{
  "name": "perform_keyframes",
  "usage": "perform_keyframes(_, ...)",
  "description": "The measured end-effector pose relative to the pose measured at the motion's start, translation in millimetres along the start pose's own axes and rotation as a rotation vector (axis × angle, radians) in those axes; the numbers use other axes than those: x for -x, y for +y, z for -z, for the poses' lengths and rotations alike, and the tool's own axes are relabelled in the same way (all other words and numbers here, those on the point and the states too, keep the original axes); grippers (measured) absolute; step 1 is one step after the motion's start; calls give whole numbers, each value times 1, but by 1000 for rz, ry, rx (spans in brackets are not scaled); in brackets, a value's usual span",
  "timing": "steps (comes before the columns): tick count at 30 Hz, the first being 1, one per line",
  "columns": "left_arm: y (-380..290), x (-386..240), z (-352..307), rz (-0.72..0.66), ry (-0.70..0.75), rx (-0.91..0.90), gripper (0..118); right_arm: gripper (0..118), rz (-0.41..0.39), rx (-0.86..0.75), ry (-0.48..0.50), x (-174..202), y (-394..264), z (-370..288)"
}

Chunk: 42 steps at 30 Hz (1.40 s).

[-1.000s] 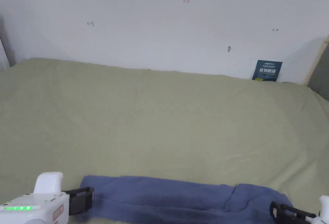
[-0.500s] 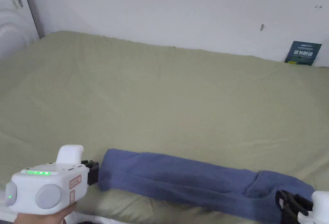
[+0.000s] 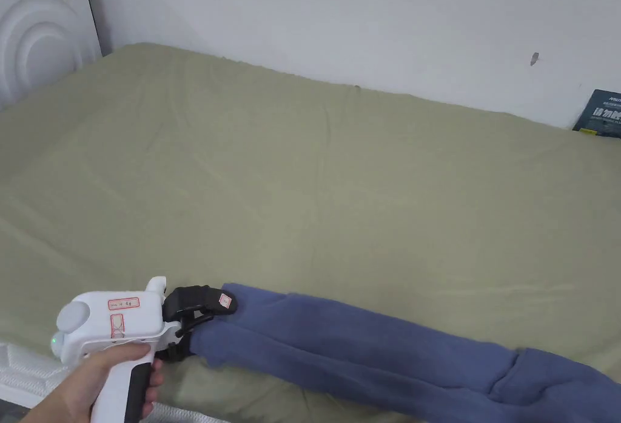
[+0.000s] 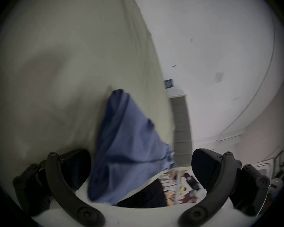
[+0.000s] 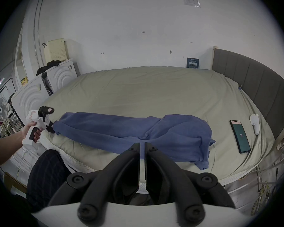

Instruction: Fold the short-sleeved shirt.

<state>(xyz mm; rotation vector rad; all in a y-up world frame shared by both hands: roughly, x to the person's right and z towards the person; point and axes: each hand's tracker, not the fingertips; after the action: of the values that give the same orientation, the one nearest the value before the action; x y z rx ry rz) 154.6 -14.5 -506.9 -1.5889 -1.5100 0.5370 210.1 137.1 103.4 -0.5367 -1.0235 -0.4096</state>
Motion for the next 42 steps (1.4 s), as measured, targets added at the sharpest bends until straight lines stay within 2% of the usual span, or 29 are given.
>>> perform_keyframes(1, 1, 1, 5, -20, -68, -10, 118, 7, -2, 2, 0, 1, -1, 0)
perform_keyframes(2, 2, 6, 8, -13, 3, -14, 118, 7, -4, 2, 1, 3, -1, 0)
perform_keyframes(3, 2, 7, 17, -43, -71, -28, 118, 7, -5, 1, 1, 5, -1, 0)
perform_keyframes(4, 6, 3, 18, -36, -71, -13, 118, 7, -5, 1, 0, 6, 0, 1)
perform_keyframes(5, 7, -1, 21, -19, -58, -1, 114, 7, -4, 2, 2, 9, 1, 0)
perform_keyframes(6, 9, -6, 24, 1, -46, 23, 103, 7, -4, 3, 3, 10, 1, 1)
perform_keyframes(8, 8, -13, 26, 48, 18, 71, 76, 7, -5, -3, 4, 13, 2, 1)
perform_keyframes(9, 8, -14, 28, 52, 83, 107, 20, 7, -2, -7, 8, 12, 1, 1)
perform_keyframes(10, -1, -11, 43, 51, 365, 174, 6, 7, 1, -10, 11, 12, 1, 2)
perform_keyframes(11, -7, -10, 47, 42, 226, 132, 6, 7, 2, -9, 12, 13, 0, 3)
perform_keyframes(12, 20, 27, 41, 33, 95, 76, 6, 7, -1, -3, 14, 14, 0, 5)
perform_keyframes(13, 21, 29, 40, 12, 186, 55, 6, 7, -6, 3, 14, 15, -1, 6)
perform_keyframes(15, 24, 28, 44, 43, 247, 45, 6, 7, -8, 10, 18, 16, -2, 6)
perform_keyframes(19, 3, -36, 43, 223, 441, 2, 6, 7, -6, 5, 29, 18, -1, 7)
perform_keyframes(20, -5, -64, 37, 348, 595, -47, 6, 7, -9, 1, 30, 18, 0, 7)
perform_keyframes(21, -10, -78, 37, 425, 650, -54, 6, 7, -9, -4, 32, 18, 1, 6)
perform_keyframes(24, -8, -102, 30, 508, 703, -121, 5, 7, 6, -21, 56, 18, 2, 7)
perform_keyframes(27, -5, -119, 17, 619, 879, -183, 5, 7, -5, -21, 63, 21, 1, 10)
perform_keyframes(31, 9, -135, -14, 697, 1120, -299, 5, 7, -17, -33, 76, 25, 2, 9)
perform_keyframes(33, 21, -135, -29, 683, 1189, -274, 5, 7, -24, -39, 82, 26, 2, 9)
perform_keyframes(36, 9, -149, -31, 661, 1088, -248, 6, 7, -27, -53, 100, 28, 5, 8)
perform_keyframes(38, -11, -165, -17, 703, 1043, -229, 6, 7, -30, -58, 105, 29, 7, 8)
perform_keyframes(41, -24, -173, 20, 674, 805, -149, 6, 7, -25, -69, 116, 30, 10, 8)
perform_keyframes(42, -33, -176, 40, 683, 766, -101, 6, 7, -26, -70, 118, 30, 11, 9)
